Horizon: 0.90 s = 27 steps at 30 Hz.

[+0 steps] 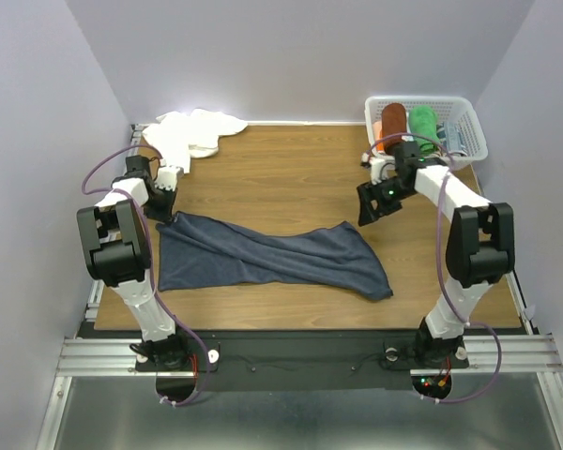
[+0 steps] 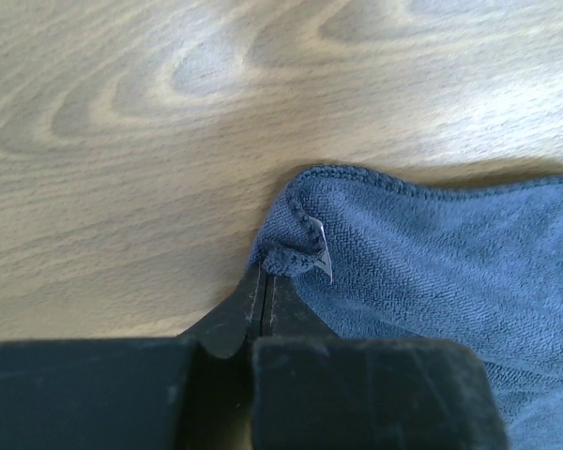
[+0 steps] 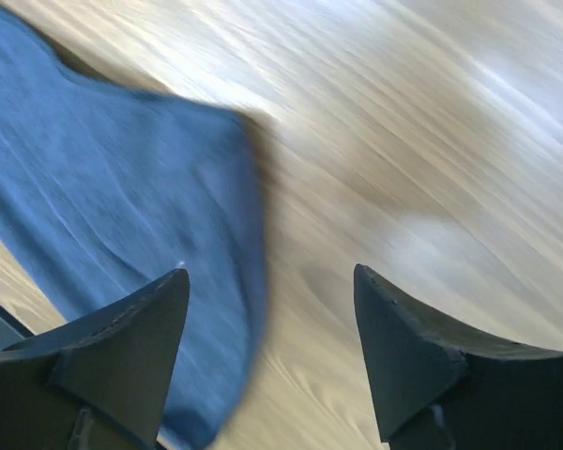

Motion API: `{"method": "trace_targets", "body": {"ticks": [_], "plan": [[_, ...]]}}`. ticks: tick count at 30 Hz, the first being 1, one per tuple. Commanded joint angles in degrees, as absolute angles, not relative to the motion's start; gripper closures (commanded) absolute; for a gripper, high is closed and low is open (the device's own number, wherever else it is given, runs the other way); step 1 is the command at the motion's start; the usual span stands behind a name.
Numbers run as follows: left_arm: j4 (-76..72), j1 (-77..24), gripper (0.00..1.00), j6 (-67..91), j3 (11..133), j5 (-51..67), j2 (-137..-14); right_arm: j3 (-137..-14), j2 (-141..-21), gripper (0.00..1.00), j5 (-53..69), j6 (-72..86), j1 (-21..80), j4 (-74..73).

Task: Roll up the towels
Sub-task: Flatten the towel

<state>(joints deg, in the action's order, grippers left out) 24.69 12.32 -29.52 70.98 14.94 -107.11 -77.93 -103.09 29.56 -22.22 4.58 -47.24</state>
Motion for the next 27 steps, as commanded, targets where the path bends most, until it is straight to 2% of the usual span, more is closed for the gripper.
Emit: {"method": "trace_targets", "body": {"ticks": [1,5,6,8,9,11,12,14,20,27], "plan": [[25.8,11.5,0.97,-28.7,72.2,17.7,-108.5,-79.0,-106.1,0.20,29.1,-17.3,11.0,-41.3],[25.7,11.5,0.96,-28.7,72.2,17.7,-108.3,-78.9,-109.5,0.20,26.6,-15.8,14.1,-38.7],[25.7,11.5,0.96,-28.7,72.2,17.8,-108.1,-79.3,-110.0,0.22,25.8,-15.6,14.4,-38.2],[25.5,11.5,0.96,-28.6,72.5,18.4,-107.8,-79.5,-111.7,0.36,21.7,-14.3,14.7,-36.7],[25.6,11.5,0.96,-28.4,72.6,18.5,-107.4,-79.5,-112.0,0.51,18.2,-14.2,14.7,-36.5],[25.9,11.5,0.97,-28.6,72.9,19.8,-106.8,-78.6,-110.8,0.73,15.7,-14.3,14.4,-35.8],[26.0,11.5,0.97,-28.8,72.9,20.3,-105.6,-78.0,-109.5,0.98,14.4,-14.4,14.3,-35.5],[26.3,11.6,1.00,-29.4,72.7,22.7,-103.8,-75.7,-106.7,0.99,13.7,-14.9,13.4,-35.3],[23.9,11.6,1.00,-31.4,69.2,27.7,-94.9,-71.5,-94.8,0.99,10.7,-18.2,7.2,-35.2],[21.4,11.0,1.00,-29.5,71.0,32.4,-97.1,-74.7,-96.3,0.99,9.8,-20.9,1.9,-34.1]]}}
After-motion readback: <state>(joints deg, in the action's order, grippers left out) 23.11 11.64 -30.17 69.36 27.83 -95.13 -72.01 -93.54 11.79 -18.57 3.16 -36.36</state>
